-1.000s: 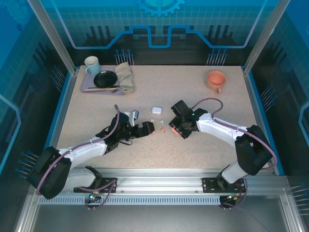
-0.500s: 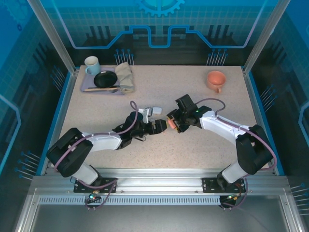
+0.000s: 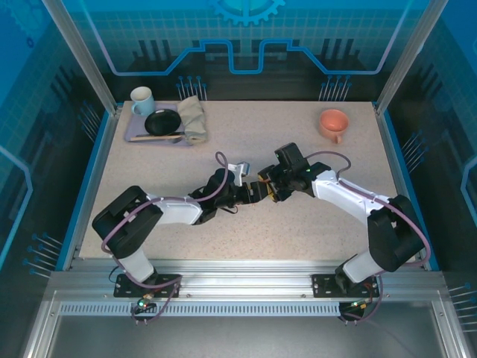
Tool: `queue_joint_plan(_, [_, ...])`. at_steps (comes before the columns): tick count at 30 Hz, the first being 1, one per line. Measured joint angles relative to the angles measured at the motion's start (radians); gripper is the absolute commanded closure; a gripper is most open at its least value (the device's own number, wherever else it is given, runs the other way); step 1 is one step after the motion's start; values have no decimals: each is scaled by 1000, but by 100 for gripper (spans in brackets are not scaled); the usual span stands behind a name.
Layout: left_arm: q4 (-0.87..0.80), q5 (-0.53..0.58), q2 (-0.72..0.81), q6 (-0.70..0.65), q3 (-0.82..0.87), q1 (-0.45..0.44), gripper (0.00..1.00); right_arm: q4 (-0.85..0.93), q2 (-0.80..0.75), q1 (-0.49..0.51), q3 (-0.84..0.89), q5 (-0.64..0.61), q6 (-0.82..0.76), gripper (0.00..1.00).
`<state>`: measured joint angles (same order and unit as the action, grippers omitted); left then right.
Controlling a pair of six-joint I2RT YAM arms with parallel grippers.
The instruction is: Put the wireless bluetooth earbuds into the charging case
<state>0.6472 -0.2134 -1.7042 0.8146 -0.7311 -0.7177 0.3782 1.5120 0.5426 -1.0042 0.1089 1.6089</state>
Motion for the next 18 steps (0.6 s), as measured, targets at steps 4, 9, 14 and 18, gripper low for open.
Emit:
queue_joint_plan(4, [9,1,-29,0,-30,-1,44,-6,-1,0,2,4,3,48])
queue_joint_plan(9, [10,1,-47,0,-49,-3,51,-14,-1,-7,2,5,7,48])
queue_joint_plan(14, [10,5,-48,0,-50,-3,57,-18,-1,-8,5,5,8,48])
queue_joint_plan(18, [10,10,-48,2,-52,-3,66,-28,-1,-8,11,5,10,49])
